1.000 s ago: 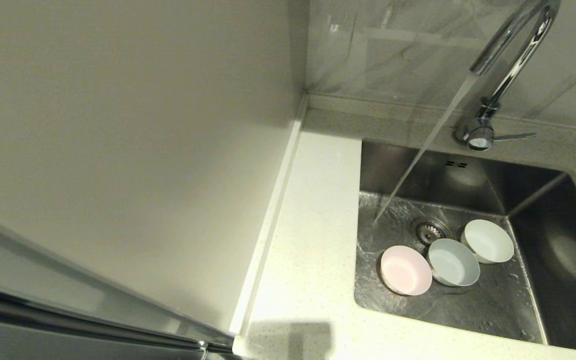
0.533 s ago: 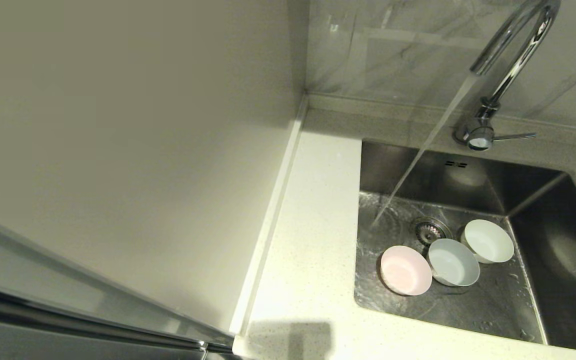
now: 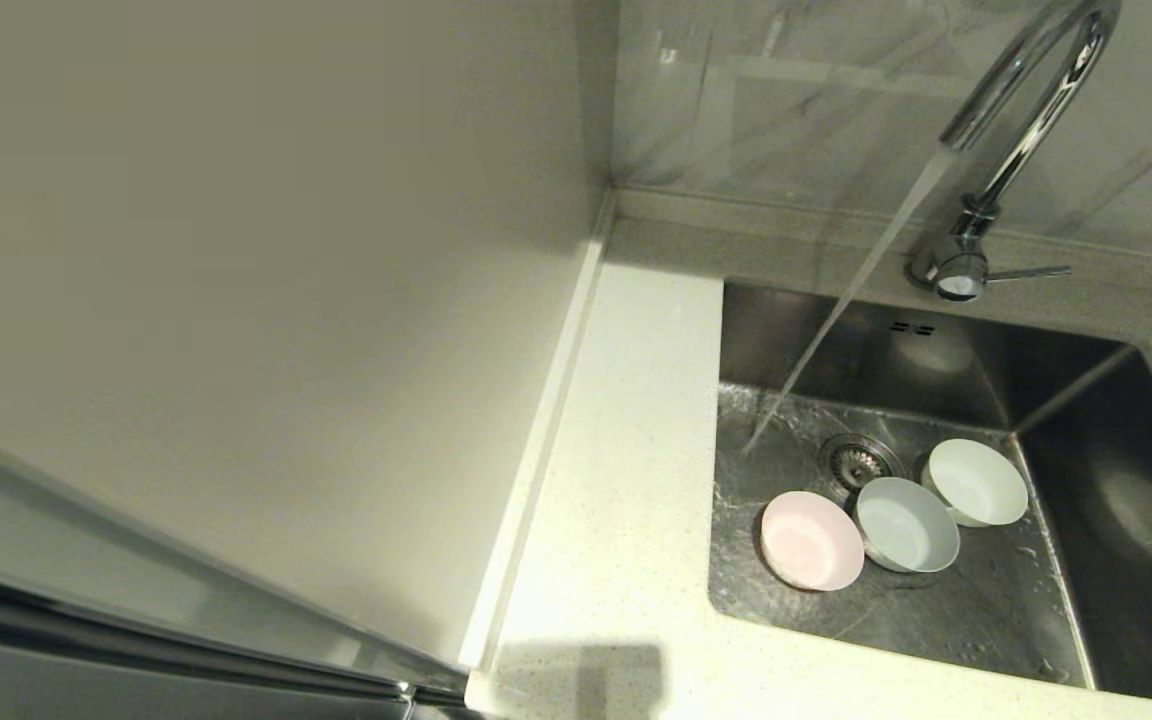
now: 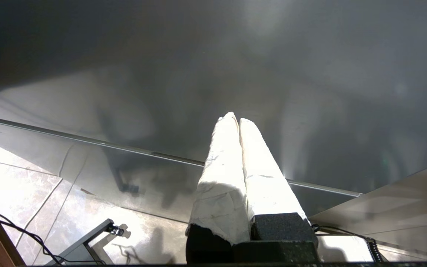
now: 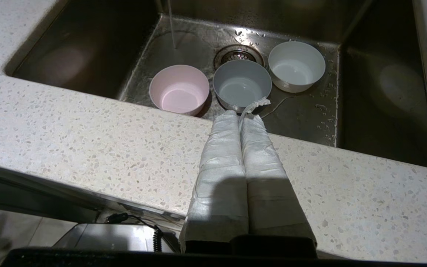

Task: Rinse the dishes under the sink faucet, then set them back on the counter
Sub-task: Wait for the water to rinse the bowl, then turn off the faucet

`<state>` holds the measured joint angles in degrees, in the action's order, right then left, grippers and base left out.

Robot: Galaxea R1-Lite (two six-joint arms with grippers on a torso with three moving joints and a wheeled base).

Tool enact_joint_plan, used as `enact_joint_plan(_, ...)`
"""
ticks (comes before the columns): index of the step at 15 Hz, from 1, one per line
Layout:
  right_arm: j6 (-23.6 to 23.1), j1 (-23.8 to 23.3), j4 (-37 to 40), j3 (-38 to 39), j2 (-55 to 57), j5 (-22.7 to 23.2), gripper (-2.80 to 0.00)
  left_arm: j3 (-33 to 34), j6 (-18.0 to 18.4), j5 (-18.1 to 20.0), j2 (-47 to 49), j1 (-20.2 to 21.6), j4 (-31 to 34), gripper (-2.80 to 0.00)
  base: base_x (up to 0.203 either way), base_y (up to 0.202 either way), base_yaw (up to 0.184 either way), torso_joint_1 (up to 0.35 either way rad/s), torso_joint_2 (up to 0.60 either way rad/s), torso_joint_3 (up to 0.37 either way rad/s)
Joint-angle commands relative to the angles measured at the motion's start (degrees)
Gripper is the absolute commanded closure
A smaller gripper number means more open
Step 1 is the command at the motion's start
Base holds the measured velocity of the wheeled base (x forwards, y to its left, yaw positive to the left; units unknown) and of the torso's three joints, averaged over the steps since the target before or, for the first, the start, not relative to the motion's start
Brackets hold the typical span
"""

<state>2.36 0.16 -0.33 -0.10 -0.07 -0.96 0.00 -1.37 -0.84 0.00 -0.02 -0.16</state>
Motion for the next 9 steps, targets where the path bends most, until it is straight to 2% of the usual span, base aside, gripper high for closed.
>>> enact_joint_plan(1, 0.01, 0.02, -0.09, 0.01, 0.07, 0.0, 0.0, 0.0, -0.04, -0.04, -0.2, -0.04, -0.02, 0.0, 0.0, 0.0, 0.0, 0.0, 0.0, 0.0)
enact_joint_plan(9, -0.34, 0.02, 0.19, 0.01, 1.26, -0.03, 0.0, 0.0, -0.04, -0.06, -0.18, -0.02, -0.02, 0.0, 0.0, 0.0, 0.0, 0.0, 0.0, 0.0)
